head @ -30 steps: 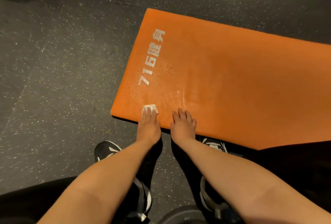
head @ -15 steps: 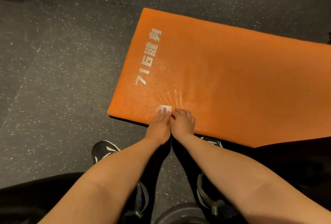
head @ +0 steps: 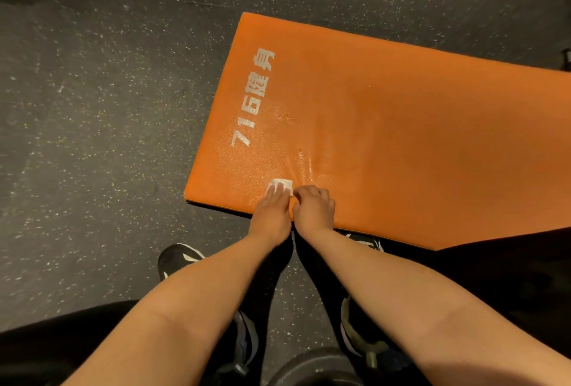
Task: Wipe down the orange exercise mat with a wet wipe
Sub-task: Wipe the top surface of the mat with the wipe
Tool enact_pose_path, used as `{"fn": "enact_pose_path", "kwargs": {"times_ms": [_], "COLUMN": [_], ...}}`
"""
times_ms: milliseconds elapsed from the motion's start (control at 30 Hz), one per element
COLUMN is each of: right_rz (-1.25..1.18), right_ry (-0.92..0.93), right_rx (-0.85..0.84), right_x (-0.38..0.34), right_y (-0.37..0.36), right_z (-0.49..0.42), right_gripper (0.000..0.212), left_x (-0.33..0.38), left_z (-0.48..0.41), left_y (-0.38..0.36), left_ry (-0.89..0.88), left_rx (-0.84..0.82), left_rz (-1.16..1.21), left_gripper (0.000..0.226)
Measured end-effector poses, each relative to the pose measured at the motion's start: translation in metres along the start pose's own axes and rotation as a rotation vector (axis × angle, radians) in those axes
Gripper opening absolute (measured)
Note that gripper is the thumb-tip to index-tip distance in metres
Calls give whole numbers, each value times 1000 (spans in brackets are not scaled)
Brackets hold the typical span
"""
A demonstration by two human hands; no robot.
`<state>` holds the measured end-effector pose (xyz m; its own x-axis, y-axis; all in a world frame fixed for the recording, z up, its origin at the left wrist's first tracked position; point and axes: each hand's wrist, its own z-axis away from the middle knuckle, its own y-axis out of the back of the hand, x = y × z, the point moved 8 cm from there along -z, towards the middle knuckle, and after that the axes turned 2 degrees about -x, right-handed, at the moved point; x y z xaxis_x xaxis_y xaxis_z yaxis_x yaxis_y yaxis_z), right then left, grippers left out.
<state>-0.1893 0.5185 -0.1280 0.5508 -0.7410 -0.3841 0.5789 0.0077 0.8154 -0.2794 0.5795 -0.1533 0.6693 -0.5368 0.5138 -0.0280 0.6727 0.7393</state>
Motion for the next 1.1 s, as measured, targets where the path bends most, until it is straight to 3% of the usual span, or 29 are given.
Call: {"fn": "enact_pose_path", "kwargs": {"times_ms": [133, 333, 567, 700, 800, 1000, 1100], "right_rz": [69, 30, 23, 104, 144, -127, -77], "right_ry": [56, 37, -76, -58, -26, -77, -26], "right_rx": [-7, 0, 18, 13, 5, 92, 47], "right_x": [-3, -6, 11, 4, 4, 22, 20], "right_y": [-6, -1, -3, -10, -15, -2, -4], "right_z": [3, -12, -21, -20, -18, -24, -21], "right_gripper": [43, 48, 53, 61, 68, 47, 46], "left_x": [-7, -42, 6, -25, -27, 11, 2], "left_z": [0, -20, -27, -47, -54, -6, 2], "left_y": [8, 38, 6, 33, 36, -10, -7], "left_ry": [-107, 156, -166, 17, 91, -184, -243], "left_rx": [-28, 112, -49, 130, 157, 18, 23], "left_rz": [-20, -36, 14, -22, -15, 80, -21], "left_gripper": [55, 54, 51, 55, 56, 54, 55]}}
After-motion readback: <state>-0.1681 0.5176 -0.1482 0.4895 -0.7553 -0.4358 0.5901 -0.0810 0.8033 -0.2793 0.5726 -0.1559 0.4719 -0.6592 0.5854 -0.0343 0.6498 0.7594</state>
